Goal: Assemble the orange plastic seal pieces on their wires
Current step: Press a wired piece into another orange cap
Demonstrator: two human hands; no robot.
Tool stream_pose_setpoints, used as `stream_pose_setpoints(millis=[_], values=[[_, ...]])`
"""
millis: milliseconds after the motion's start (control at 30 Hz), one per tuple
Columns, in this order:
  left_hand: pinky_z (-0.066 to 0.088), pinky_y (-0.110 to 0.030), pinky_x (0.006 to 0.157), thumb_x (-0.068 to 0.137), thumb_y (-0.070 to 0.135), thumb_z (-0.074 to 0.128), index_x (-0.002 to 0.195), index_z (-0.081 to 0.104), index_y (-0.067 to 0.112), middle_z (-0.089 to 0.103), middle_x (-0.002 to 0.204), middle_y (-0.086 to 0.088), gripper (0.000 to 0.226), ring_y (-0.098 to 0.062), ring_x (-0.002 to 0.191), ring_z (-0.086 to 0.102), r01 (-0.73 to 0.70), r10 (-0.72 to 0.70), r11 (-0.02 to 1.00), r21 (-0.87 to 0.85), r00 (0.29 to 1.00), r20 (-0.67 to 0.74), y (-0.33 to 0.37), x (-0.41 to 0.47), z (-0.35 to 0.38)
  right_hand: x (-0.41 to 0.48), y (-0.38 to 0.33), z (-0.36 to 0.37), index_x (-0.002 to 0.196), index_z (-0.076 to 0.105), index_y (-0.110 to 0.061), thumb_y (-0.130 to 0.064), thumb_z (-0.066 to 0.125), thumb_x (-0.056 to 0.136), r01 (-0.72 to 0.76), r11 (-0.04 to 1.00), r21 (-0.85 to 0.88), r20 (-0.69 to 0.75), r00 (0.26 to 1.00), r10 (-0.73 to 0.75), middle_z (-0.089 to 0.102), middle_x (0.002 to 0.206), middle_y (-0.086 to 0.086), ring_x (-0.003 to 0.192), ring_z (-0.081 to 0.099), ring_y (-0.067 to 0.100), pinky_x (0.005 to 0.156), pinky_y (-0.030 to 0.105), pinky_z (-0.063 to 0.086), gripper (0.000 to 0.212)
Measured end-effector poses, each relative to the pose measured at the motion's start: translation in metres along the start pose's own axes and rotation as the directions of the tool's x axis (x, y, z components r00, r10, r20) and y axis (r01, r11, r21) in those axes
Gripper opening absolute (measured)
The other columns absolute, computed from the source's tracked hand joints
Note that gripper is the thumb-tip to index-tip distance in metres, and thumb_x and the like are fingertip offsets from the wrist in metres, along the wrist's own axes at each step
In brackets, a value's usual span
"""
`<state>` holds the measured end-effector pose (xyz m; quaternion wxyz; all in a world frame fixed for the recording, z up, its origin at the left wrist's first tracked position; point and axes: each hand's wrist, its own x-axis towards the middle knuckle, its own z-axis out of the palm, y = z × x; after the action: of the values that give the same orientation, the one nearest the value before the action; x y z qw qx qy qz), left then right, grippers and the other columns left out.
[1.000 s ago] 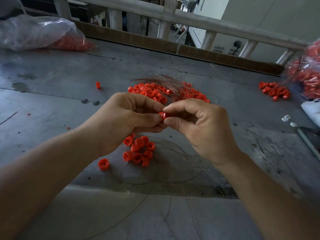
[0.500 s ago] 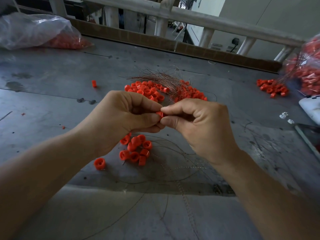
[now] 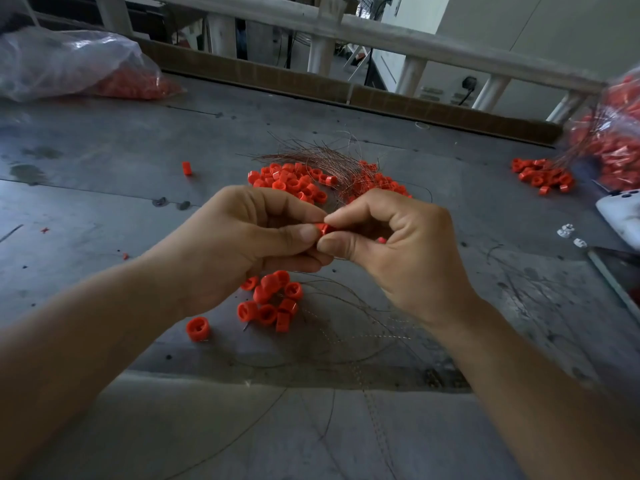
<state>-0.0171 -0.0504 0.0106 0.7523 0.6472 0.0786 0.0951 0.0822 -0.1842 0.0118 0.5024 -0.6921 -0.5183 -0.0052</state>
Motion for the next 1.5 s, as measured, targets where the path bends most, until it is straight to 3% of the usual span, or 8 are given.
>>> stream_pose_setpoints(millis=[200,333,467,633,967,1133,1333,1500], values=[[0.054,-0.021,0.055,0.054,0.013,0.068,0.087,0.069,0.01,0.07,0.073,-0.013,0.033,-0.02,0.065,0.07,0.044,-0.042,0.999,-0.011,0.993,0.109,0.002,-0.001,-0.006,0.002,0.001,-0.005,0.102,0.06,-0.028,-0.033,0.063,0.068,-0.031,0.999,-0.01,0.206,0.978,0.033,0.056,0.08,-0.015,0.079,0.055,-0.002,0.072,0.01,0.043,0.035],[0.054,-0.021,0.054,0.056,0.012,0.066,0.099,0.061,0.008,0.069,0.07,-0.013,0.044,-0.02,0.063,0.069,0.062,-0.063,0.998,0.008,0.99,0.123,0.0,0.0,-0.006,0.003,-0.001,-0.008,0.096,0.066,-0.023,-0.028,0.066,0.074,-0.023,0.998,-0.067,0.313,0.949,0.043,0.051,0.08,-0.015,0.078,0.05,-0.003,0.072,0.01,0.04,0.023],[0.055,-0.023,0.058,0.059,0.021,0.072,0.103,0.062,0.01,0.07,0.075,-0.015,0.046,-0.023,0.069,0.07,0.04,-0.039,0.999,-0.004,0.989,0.139,0.0,-0.002,-0.005,0.002,-0.002,-0.006,0.091,0.068,-0.012,-0.015,0.068,0.078,-0.007,0.994,-0.106,0.298,0.954,0.038,0.048,0.079,-0.016,0.077,0.047,-0.007,0.072,0.006,0.036,0.013],[0.055,-0.021,0.058,0.053,0.028,0.07,0.107,0.054,0.025,0.072,0.074,-0.01,0.057,-0.02,0.068,0.071,-0.082,0.061,0.974,0.212,0.993,0.102,0.0,-0.005,0.004,0.001,-0.004,-0.002,0.083,0.065,-0.007,-0.006,0.067,0.08,-0.011,0.99,-0.138,0.305,0.951,0.053,0.047,0.078,-0.014,0.073,0.046,-0.003,0.069,0.009,0.037,0.004],[0.054,-0.022,0.053,0.054,0.023,0.066,0.107,0.054,0.021,0.07,0.068,-0.014,0.055,-0.023,0.063,0.07,-0.088,0.075,0.98,0.18,0.994,0.081,0.001,-0.008,0.01,-0.003,-0.005,0.002,0.079,0.061,-0.012,-0.001,0.064,0.078,-0.019,0.99,-0.137,0.261,0.964,0.055,0.046,0.077,-0.015,0.072,0.046,0.0,0.066,0.015,0.04,0.011],[0.054,-0.022,0.054,0.055,0.02,0.066,0.108,0.055,0.02,0.07,0.069,-0.014,0.054,-0.023,0.064,0.07,-0.076,0.062,0.983,0.166,0.995,0.083,0.002,-0.006,0.008,-0.002,-0.003,0.001,0.078,0.051,-0.025,-0.006,0.065,0.08,-0.012,0.99,-0.138,0.266,0.963,0.049,0.047,0.077,-0.014,0.072,0.046,-0.001,0.068,0.012,0.038,0.024],[0.055,-0.023,0.055,0.052,0.024,0.069,0.107,0.058,0.017,0.071,0.074,-0.015,0.056,-0.025,0.066,0.07,-0.04,0.033,0.994,0.1,0.997,0.073,0.003,-0.004,0.002,-0.003,-0.003,0.004,0.085,0.066,-0.013,-0.009,0.072,0.074,-0.014,0.997,-0.071,0.201,0.979,0.028,0.054,0.08,-0.009,0.074,0.052,0.002,0.068,0.014,0.044,0.013],[0.053,-0.022,0.051,0.058,0.027,0.083,0.095,0.07,0.02,0.071,0.075,-0.012,0.039,-0.02,0.062,0.068,-0.097,0.092,0.992,0.077,0.993,0.069,0.008,-0.004,-0.005,0.0,-0.003,-0.003,0.095,0.056,-0.036,-0.037,0.068,0.069,-0.099,0.995,0.01,0.232,0.968,0.094,0.062,0.086,-0.013,0.082,0.059,0.001,0.072,0.017,0.049,0.029]])
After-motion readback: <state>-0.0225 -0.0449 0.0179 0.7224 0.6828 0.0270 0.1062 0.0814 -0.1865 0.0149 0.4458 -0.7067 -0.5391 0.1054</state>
